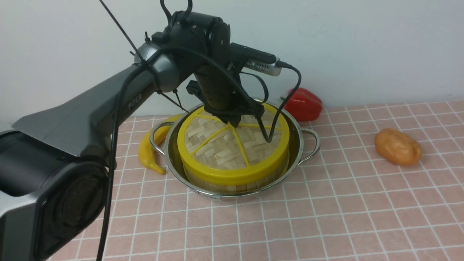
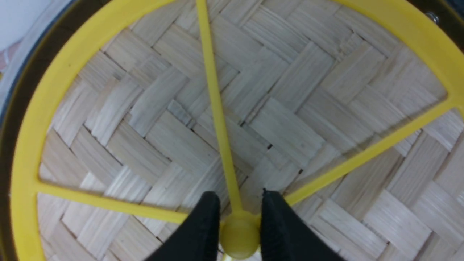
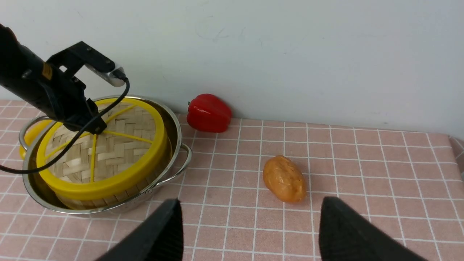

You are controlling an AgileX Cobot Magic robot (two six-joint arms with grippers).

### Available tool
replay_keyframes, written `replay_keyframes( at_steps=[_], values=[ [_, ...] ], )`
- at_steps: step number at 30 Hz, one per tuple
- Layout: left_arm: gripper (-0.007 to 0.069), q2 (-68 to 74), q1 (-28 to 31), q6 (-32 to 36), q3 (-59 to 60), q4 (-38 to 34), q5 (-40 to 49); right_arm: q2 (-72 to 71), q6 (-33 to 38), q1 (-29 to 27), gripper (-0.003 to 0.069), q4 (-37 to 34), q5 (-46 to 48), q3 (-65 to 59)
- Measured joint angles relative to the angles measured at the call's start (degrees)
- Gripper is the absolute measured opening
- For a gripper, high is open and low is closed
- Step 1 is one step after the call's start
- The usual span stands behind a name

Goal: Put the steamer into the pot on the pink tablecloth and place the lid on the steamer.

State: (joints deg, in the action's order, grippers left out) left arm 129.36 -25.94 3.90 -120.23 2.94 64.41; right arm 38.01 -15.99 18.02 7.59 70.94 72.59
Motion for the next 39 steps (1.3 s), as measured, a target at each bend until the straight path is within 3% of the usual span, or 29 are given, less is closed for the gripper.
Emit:
replay_keyframes(
  at_steps=[2,6,9,12,15,20,21,22,23,27,28,30,34,39],
  values=[
    [0.0224,-0.1,0.0,0.2,-0.2,0.5,0.3,0.0,0.0,0.0,0.0491,0.0,0.0,0.0],
    [0.0444,-3.8,0.0,-0.1,-4.2,4.9,4.8,0.0,0.0,0.0,0.0491,0.0,0.0,0.0],
    [0.0529,-9.2,0.0,-0.3,-6.3,6.1,4.8,0.0,1.1,0.0,0.0488,0.0,0.0,0.0],
    [0.0547,-14.6,0.0,-0.3,-6.8,6.5,4.9,-0.1,2.9,0.0,0.0473,0.6,-0.1,0.0],
    [0.0479,-21.9,0.0,-0.6,-4.0,7.0,4.9,-2.0,5.2,0.0,0.0425,2.4,-0.5,-2.3],
    [0.0221,-31.9,0.0,-3.0,8.0,7.0,4.9,-10.7,7.0,0.0,0.0326,3.0,-2.3,-12.9],
    [0.011,-36.2,0.0,-3.4,14.1,6.8,4.9,-15.0,7.1,0.0,0.0282,3.0,-4.3,-17.1],
    [0.0097,-36.8,0.0,-3.5,15.7,6.8,4.9,-15.5,7.1,0.0,0.0271,3.0,-4.9,-18.4],
    [0.0029,-40.9,0.0,-3.9,20.7,6.7,4.9,-19.4,7.1,0.0,0.023,3.0,-6.4,-22.6],
    [-0.0023,-51.8,0.0,-3.9,36.2,6.7,4.4,-27.4,7.1,0.0,0.0133,3.0,-7.9,-30.9],
    [-0.0023,-59.1,0.0,-4.4,44.9,6.5,0.9,-31.2,6.8,0.0,0.0056,3.0,-8.0,-34.3],
    [-0.0023,-65.5,0.0,-4.5,52.4,6.1,-4.7,-34.0,6.0,0.0,0.0001,3.0,-8.0,-36.6],
    [-0.0023,-78.1,0.0,-4.9,69.0,3.7,-17.0,-36.3,4.9,0.0,-0.0016,3.0,-8.7,-38.6],
    [-0.0022,-88.1,0.0,-5.7,79.6,0.9,-24.4,-36.2,4.4,0.0,-0.0015,2.4,-8.9,-38.9]
  ],
)
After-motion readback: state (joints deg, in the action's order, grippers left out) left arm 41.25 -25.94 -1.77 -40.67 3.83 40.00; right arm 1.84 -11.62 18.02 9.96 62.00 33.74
